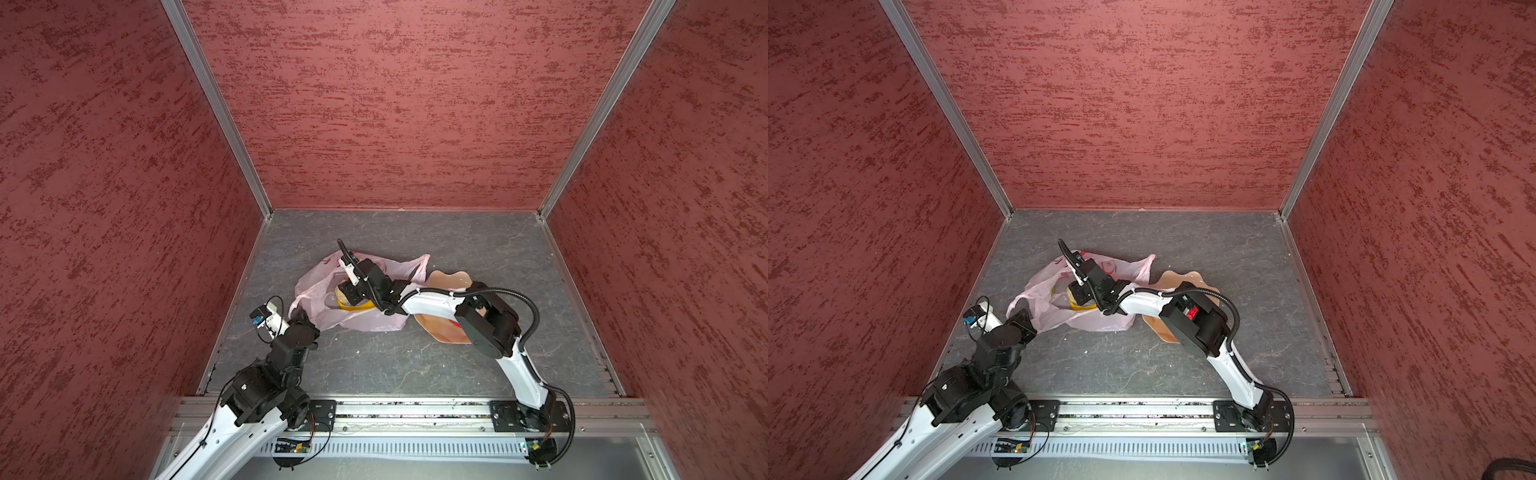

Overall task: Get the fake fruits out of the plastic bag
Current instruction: 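Close the right gripper on the pale bun-shaped fruit inside the bag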

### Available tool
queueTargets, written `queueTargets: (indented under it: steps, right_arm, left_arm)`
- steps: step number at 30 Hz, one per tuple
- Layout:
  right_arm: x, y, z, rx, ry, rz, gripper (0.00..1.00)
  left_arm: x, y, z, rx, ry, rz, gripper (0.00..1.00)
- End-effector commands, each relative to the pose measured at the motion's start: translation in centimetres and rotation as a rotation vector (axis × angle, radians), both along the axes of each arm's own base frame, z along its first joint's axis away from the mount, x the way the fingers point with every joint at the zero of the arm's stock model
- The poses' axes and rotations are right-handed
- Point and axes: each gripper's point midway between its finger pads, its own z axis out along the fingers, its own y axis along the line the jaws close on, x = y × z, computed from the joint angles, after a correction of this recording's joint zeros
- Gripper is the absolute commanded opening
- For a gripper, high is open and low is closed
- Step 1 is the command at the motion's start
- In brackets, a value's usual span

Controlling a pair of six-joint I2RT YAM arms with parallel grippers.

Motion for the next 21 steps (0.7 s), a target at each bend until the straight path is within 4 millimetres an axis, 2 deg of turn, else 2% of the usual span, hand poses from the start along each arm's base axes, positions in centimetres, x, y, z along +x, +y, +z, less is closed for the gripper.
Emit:
queueTargets:
  steps: [1,7,21]
  right_arm:
    - [-0.4,0.1,4.0,0.054,-0.061,0.007,0.36]
    - [-0.9,-0.2,6.0,0.075,-0.085,0.005,0.35]
    - [-2.1,-0.8,11.1,0.102,-0.153,0.016,0.33]
  left_arm:
    - [-0.1,-0.3,-1.0,-0.029,0.016,-0.014,0.19]
    - [-0.5,-0.6,-2.0,-0.056,0.033,-0.033,0.18]
    - [-1.0,-0.6,-2.0,-0.080,0.024,-0.049,0.18]
